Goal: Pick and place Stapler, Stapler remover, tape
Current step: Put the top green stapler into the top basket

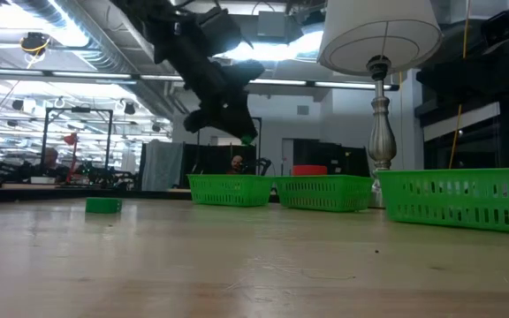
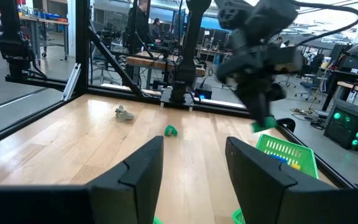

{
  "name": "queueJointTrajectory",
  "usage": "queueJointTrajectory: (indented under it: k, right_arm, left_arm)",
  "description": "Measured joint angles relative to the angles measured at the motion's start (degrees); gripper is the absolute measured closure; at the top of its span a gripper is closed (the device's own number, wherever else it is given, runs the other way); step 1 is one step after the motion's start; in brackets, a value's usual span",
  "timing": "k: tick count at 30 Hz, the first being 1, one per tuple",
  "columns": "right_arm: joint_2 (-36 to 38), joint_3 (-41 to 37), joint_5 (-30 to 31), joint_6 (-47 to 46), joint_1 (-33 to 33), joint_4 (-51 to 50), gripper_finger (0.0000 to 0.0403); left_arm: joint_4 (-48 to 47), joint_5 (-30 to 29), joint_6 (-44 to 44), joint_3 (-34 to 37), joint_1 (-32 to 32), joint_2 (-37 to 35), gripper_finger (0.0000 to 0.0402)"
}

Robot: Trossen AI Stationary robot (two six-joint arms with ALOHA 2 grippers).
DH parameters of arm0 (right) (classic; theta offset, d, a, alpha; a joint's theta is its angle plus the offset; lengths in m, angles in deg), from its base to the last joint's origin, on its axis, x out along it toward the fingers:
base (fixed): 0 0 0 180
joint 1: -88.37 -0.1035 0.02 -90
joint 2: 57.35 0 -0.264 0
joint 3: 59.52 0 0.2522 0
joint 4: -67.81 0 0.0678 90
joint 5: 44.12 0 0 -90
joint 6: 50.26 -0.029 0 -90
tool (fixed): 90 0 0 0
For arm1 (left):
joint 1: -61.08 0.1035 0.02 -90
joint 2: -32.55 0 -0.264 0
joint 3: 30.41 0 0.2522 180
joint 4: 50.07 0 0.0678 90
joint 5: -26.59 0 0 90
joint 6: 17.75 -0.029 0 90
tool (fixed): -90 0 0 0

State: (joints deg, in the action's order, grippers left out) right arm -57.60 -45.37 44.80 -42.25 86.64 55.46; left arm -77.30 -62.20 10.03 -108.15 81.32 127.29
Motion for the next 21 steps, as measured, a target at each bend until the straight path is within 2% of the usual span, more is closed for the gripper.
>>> queueJointTrajectory:
  k: [10,21]
  right_arm:
    - [0.0,0.0,0.0,0.0,0.0,0.0,0.0224]
    - [0.0,0.0,0.0,0.0,0.0,0.0,0.0224]
  left_arm:
    - [1.7,0.1,2.5,0.0,9.3,0.0,0.0328]
    - [2.5,0.2,1.6,0.0,13.3,0.0,0.0267]
